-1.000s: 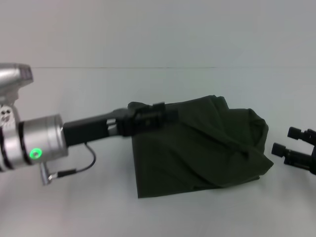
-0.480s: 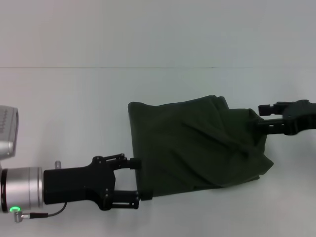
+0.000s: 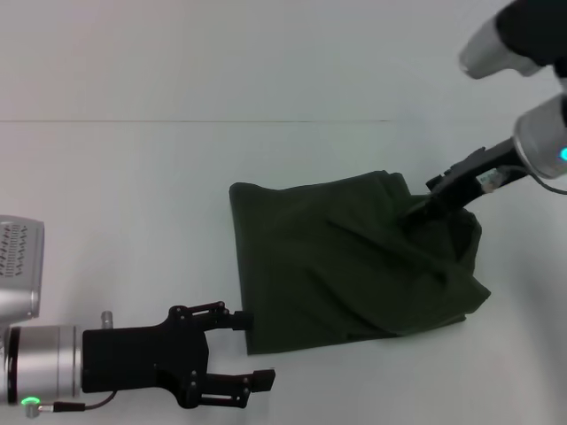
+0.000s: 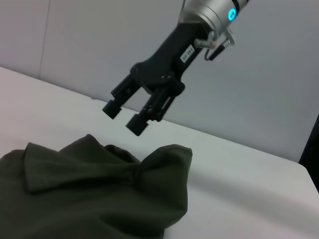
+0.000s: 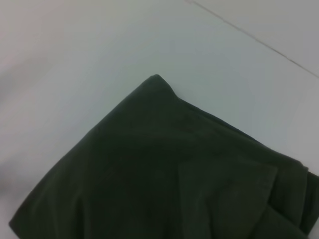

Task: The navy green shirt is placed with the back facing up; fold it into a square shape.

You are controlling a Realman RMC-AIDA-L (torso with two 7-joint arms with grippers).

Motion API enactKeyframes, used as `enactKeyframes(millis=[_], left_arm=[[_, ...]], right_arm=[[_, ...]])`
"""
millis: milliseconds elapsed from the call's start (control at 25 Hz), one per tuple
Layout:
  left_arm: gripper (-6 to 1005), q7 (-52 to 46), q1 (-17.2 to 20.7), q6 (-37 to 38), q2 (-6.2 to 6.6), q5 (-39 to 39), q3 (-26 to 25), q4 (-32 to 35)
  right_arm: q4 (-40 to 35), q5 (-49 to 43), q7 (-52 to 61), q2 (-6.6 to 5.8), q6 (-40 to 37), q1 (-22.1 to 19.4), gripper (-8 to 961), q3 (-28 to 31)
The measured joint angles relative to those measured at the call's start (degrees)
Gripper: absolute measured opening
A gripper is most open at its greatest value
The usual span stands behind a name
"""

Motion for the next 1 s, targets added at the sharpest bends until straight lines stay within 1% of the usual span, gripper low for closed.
enactKeyframes(millis=[200,400,800,1000], left_arm=[[871,0.56,0.29,-0.06,0.02,0.07,0.03,0.05],[870,0.67,0.32,-0.06,0.05,0.10,0.09,0.12],[869,0.71,0.32,-0.06,-0.19,0.14,0.10,0.12],[869,0.73,0.36,-0.17,-0.30,0.19,0.09,0.17]], right_arm=[[1.05,-3.78,6.00,0.23,3.06,2.81,884,-8.05],[3.33,-3.95,8.67,0.23,6.80,3.59,865,-13.91],[8.81,-3.77,9.02,0.22,12.64,4.27,808,-18.47],[9.85,-3.88,9.05,0.23,14.30,4.40,779,-19.38]])
